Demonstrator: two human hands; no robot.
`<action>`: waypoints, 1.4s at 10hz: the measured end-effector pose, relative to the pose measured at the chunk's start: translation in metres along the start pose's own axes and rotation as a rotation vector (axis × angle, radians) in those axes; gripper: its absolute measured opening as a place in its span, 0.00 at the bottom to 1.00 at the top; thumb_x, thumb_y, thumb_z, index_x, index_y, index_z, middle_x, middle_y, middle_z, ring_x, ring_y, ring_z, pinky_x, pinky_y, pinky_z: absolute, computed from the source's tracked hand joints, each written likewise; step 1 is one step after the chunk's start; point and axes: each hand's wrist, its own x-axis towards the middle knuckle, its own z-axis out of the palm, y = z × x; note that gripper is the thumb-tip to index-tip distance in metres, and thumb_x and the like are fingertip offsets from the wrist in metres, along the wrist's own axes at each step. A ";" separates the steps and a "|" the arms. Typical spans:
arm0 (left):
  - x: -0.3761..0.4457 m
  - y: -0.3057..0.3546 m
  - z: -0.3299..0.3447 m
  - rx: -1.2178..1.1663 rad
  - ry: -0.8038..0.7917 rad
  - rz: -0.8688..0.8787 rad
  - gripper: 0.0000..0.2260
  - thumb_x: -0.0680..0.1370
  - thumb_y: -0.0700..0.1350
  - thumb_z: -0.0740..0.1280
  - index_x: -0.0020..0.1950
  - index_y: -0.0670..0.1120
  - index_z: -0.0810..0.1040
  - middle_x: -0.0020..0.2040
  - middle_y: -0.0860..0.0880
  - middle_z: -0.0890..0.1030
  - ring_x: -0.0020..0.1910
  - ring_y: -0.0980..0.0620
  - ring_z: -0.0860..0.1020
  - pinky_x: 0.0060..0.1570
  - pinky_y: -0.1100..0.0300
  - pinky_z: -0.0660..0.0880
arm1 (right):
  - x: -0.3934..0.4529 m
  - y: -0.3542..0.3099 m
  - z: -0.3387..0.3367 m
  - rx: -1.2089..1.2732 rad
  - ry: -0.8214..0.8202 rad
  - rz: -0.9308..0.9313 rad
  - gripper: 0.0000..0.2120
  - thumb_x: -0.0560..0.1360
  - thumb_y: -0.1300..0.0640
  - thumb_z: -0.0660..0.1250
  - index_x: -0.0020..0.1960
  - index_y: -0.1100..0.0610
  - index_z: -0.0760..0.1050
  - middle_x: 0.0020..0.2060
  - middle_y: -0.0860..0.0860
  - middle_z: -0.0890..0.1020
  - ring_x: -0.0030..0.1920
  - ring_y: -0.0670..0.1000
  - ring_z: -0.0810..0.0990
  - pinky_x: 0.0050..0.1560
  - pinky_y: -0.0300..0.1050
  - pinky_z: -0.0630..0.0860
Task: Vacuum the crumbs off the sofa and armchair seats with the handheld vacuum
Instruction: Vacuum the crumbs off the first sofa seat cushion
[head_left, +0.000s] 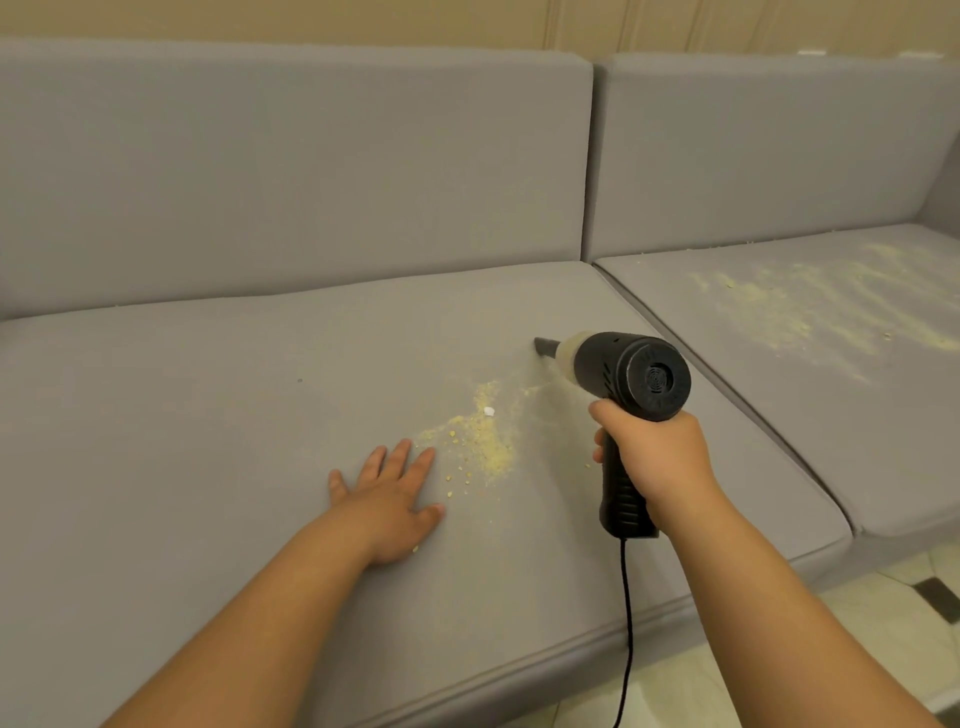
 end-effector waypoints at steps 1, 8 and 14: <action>0.000 0.000 -0.001 -0.016 -0.001 -0.001 0.32 0.83 0.66 0.51 0.83 0.64 0.37 0.83 0.59 0.35 0.82 0.52 0.36 0.77 0.32 0.39 | 0.003 0.000 -0.001 0.010 0.046 -0.013 0.11 0.72 0.58 0.74 0.49 0.64 0.81 0.34 0.55 0.84 0.33 0.51 0.84 0.42 0.50 0.80; -0.004 0.005 -0.004 -0.008 -0.005 -0.005 0.32 0.83 0.66 0.50 0.83 0.63 0.37 0.83 0.58 0.35 0.83 0.51 0.37 0.77 0.32 0.40 | -0.022 0.004 0.000 -0.016 -0.057 0.019 0.10 0.72 0.58 0.74 0.47 0.66 0.82 0.34 0.56 0.84 0.32 0.50 0.83 0.44 0.52 0.82; -0.011 -0.005 -0.001 -0.032 0.001 0.002 0.32 0.84 0.65 0.50 0.83 0.62 0.38 0.84 0.56 0.37 0.83 0.51 0.37 0.79 0.37 0.39 | -0.035 -0.004 -0.018 -0.080 -0.005 -0.028 0.08 0.72 0.58 0.75 0.48 0.61 0.82 0.37 0.60 0.86 0.35 0.51 0.85 0.49 0.59 0.85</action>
